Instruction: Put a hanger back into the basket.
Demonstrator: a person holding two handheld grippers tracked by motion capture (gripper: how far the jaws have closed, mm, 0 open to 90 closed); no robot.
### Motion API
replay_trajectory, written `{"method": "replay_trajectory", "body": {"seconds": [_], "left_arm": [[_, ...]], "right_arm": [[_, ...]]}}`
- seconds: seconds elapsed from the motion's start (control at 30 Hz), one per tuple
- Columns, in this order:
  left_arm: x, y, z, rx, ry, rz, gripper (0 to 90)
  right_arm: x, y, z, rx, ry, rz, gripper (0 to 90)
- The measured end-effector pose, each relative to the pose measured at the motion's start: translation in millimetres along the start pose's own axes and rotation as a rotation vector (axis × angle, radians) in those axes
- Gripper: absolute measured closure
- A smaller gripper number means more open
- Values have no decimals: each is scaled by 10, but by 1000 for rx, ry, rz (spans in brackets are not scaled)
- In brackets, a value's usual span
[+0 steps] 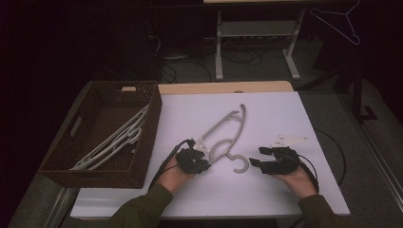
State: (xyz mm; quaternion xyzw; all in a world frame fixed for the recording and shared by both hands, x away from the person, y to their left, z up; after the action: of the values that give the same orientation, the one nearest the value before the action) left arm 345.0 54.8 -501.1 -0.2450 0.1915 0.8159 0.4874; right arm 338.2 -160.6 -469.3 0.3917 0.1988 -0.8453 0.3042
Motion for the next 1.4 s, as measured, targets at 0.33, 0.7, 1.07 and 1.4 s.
{"method": "replay_trajectory", "body": {"seconds": [0.33,0.7,1.07,1.4], "left_arm": [[-59,25,88,40,41,7,823],[-240,-21,466,71,131,30,824],[-418,-99,822,53,216,54,824],[-598,-127,1152,46,289,47,826]], "right_arm": [[-30,37,72,1,34,-13,387],[-54,200,395,63,136,-67,383],[117,392,542,112,144,-111,387],[150,440,577,128,147,-122,393]]}}
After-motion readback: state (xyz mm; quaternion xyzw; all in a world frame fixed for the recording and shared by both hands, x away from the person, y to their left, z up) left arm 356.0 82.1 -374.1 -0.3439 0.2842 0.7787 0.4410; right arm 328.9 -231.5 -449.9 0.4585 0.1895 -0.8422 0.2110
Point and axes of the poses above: each handheld gripper's, and its own axes: z roughly backward along the jaws, x roughly out of its underside, y roughly to its right, the point moved 8 cm from there along -z, roughly forward along the jaws, and after that the axes turned 3 degrees about x, right-handed, at the moved point
